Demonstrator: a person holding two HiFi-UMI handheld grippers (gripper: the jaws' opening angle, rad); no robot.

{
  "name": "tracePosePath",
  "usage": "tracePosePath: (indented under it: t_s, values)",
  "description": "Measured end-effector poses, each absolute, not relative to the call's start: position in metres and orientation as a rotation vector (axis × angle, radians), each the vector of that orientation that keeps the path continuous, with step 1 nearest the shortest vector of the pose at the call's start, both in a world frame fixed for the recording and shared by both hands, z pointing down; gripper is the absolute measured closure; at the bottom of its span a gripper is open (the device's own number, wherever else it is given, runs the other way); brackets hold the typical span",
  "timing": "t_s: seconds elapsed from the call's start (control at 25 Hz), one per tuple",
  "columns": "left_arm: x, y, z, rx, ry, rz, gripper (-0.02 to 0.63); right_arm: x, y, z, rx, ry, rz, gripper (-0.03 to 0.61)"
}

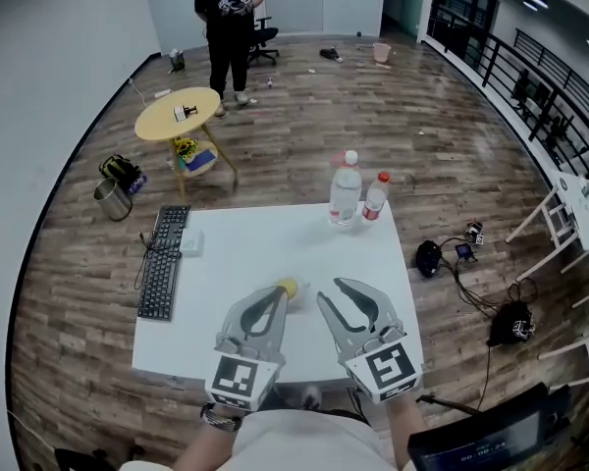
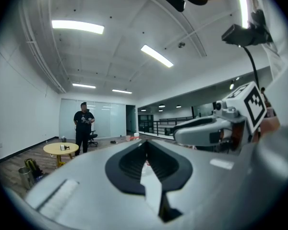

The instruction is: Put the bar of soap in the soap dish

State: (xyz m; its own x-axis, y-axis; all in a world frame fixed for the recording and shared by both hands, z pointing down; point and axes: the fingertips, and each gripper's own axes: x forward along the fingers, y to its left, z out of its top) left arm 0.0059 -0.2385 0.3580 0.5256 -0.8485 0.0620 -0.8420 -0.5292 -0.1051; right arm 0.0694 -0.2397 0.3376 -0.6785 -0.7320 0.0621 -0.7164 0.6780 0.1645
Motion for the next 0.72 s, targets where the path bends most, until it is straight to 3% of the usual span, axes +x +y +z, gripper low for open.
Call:
tracePosePath:
  t_s: [0.36,0.48,0.72]
  values:
    - [-0.002,-0.231,0.366,-2.734,1.466,-0.155,0.607,0.067,-0.242,0.353,1.259,-2.752,-0.003,0.51]
    - [-0.01,-0.23,0.367,-2.727,1.471,-0.175,0.607,0.061,-0.239,0.352,1.266,-2.779,0.029,0.575]
    - [-0.017,-0.231,0.368,-2.718,1.425,-0.201,0.606,0.044,-0.242,0.351,1.252,-2.792,0.062,0.575]
